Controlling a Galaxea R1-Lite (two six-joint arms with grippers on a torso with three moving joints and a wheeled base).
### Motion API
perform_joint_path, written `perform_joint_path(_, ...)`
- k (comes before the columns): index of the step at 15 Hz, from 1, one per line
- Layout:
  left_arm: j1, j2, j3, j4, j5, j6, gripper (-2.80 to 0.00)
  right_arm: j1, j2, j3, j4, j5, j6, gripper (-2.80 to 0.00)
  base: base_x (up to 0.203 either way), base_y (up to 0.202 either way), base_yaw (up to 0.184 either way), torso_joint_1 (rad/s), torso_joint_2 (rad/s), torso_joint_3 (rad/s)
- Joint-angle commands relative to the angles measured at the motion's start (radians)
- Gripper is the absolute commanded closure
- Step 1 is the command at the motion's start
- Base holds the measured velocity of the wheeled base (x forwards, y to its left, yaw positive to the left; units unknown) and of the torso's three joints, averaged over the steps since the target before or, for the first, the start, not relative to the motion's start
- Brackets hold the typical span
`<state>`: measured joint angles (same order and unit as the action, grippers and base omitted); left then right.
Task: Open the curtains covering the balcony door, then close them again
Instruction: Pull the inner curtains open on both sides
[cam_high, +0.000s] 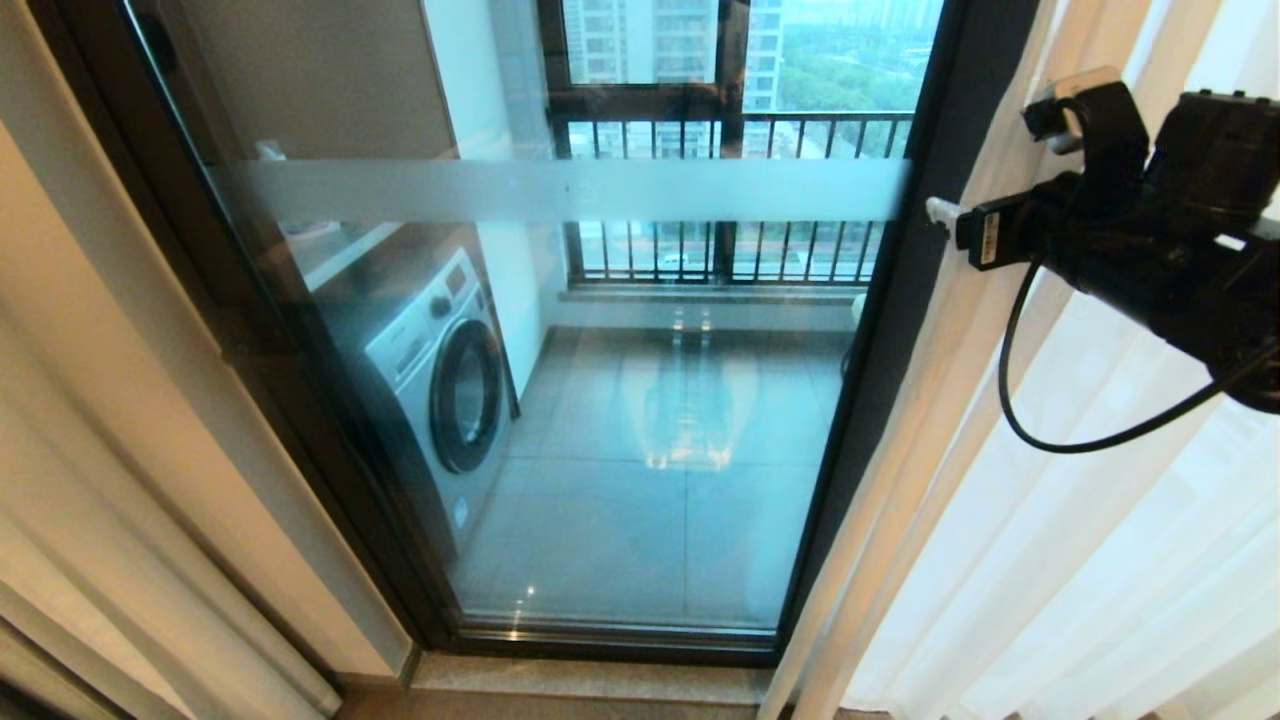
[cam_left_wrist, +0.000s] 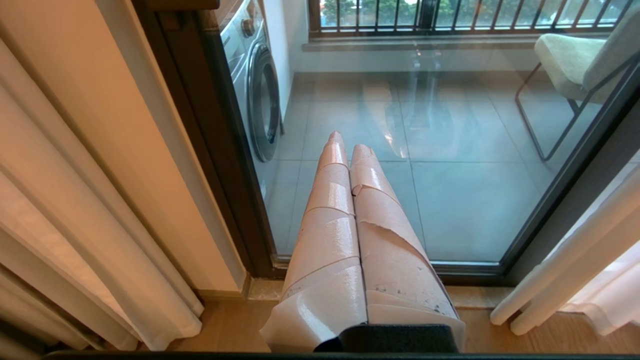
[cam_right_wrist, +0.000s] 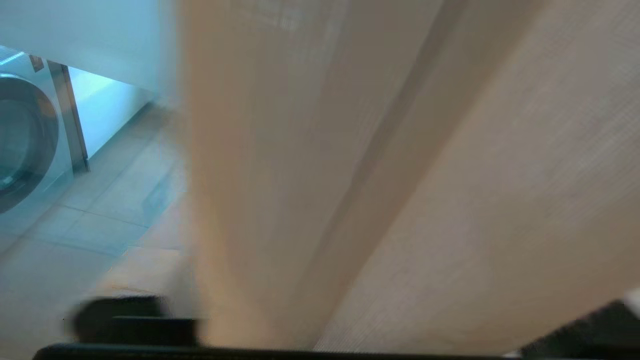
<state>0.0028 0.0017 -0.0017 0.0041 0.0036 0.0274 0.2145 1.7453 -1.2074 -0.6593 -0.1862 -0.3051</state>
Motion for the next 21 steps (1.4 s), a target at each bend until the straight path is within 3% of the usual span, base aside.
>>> perform_joint_path(1, 0.0, 0.0, 0.0, 0.0, 0.001, 0.0, 0.0, 0.0, -0.009, 0.002, -0.022, -0.001, 0.009, 0.0, 0.0, 0.0, 0.0, 0.0, 0.0, 0.0)
perform_joint_path(10, 0.0, 0.0, 0.0, 0.0, 0.001, 0.0, 0.0, 0.0, -0.026, 0.015, -0.135, -0.003, 0.018, 0.0, 0.0, 0.0, 0.0, 0.0, 0.0, 0.0)
perform_joint_path(21, 0.0, 0.0, 0.0, 0.0, 0.001, 0.0, 0.0, -0.026, -0.112, 0.171, -0.257, 0.002, 0.037, 0.0, 0.0, 0.0, 0.0, 0.0, 0.0, 0.0)
